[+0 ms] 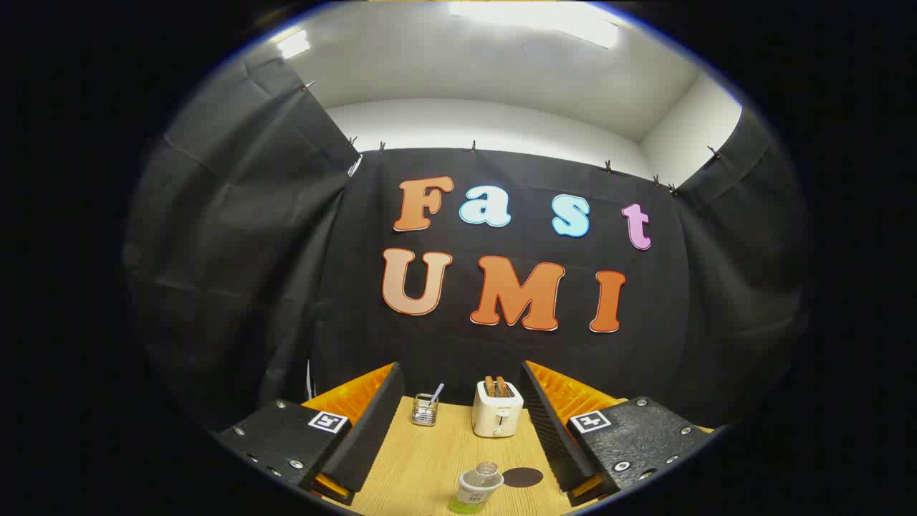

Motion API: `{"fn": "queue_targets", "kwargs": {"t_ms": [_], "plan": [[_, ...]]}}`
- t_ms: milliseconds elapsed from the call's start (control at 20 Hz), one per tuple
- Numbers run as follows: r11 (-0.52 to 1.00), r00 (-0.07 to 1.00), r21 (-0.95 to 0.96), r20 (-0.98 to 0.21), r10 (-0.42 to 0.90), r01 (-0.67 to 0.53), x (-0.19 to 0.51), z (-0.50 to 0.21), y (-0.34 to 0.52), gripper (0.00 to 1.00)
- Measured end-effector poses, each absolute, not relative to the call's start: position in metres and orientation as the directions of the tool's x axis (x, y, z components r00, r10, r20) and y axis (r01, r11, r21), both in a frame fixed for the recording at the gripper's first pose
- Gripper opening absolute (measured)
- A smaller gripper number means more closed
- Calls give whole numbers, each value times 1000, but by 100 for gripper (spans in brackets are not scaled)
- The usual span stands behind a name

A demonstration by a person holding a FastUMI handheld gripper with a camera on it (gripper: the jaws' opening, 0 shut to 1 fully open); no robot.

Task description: Take the bottle from table, then pour the juice into the cup, finally place the bottle on the coaster

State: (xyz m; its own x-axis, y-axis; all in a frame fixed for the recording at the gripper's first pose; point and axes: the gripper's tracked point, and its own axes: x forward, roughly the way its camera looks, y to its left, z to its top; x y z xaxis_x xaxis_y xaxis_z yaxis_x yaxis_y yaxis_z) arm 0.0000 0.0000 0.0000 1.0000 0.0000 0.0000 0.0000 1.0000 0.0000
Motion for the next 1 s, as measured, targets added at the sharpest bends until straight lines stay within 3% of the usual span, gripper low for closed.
{"fn": "queue_targets", "kwargs": {"t_ms": [1000], "plan": [[999,1000,30,-1,-29,29,-4,-1,-17,97]]}}
